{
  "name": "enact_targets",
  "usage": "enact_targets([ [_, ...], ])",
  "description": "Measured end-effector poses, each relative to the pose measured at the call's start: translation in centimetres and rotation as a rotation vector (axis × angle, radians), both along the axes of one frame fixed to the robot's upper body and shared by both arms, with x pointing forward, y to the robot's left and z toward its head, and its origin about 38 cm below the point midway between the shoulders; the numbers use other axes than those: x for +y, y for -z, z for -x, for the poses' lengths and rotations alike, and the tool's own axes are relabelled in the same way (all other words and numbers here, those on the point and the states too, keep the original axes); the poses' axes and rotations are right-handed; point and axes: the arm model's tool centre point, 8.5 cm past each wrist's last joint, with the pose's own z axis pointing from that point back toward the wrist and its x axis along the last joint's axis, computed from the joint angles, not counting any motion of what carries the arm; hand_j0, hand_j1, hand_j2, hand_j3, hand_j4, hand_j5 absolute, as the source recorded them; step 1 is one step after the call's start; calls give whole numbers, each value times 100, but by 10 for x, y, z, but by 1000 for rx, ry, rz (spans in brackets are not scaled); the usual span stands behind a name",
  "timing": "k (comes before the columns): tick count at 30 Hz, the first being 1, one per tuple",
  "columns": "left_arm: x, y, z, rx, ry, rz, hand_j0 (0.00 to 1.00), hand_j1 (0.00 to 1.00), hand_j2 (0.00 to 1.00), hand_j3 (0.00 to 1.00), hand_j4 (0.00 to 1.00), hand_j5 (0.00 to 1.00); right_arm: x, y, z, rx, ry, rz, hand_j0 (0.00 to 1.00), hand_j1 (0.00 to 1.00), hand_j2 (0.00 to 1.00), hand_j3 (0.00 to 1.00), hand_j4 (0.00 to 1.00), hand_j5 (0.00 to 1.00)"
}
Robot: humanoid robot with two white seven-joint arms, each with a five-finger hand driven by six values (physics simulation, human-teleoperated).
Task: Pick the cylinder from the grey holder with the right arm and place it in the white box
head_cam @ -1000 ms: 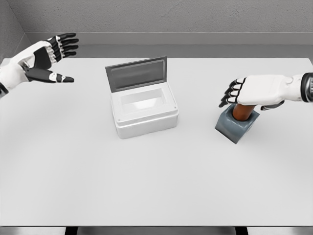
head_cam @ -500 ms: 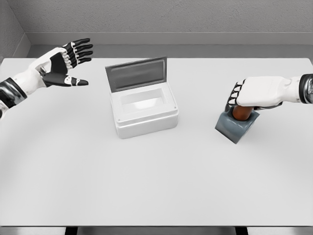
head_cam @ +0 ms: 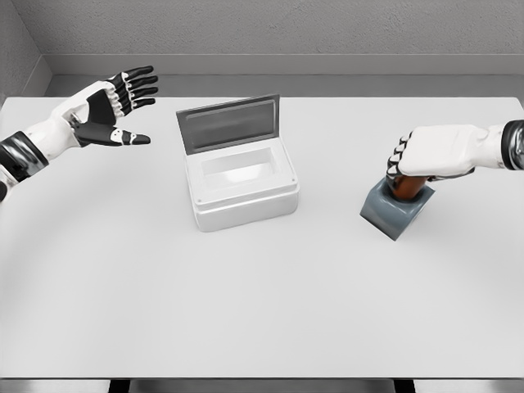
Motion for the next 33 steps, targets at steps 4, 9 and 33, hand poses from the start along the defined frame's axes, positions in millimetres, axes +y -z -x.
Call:
enact_targets([
  [4,-1,0,0,1,1,0,100,100,100,100,100,100,1,-1,1,-2,-7,2,54,54,54,54,54,54],
  [9,-1,1,0,1,2,0,100,100,100,100,100,100,1,-4,2,-9,-12,3,53,53,53,53,53,53],
  [33,-8,1,0,-2,17,11,100,100,100,100,100,100,22,-41,-10,-107,-54,-28,53,53,53,53,53,53],
])
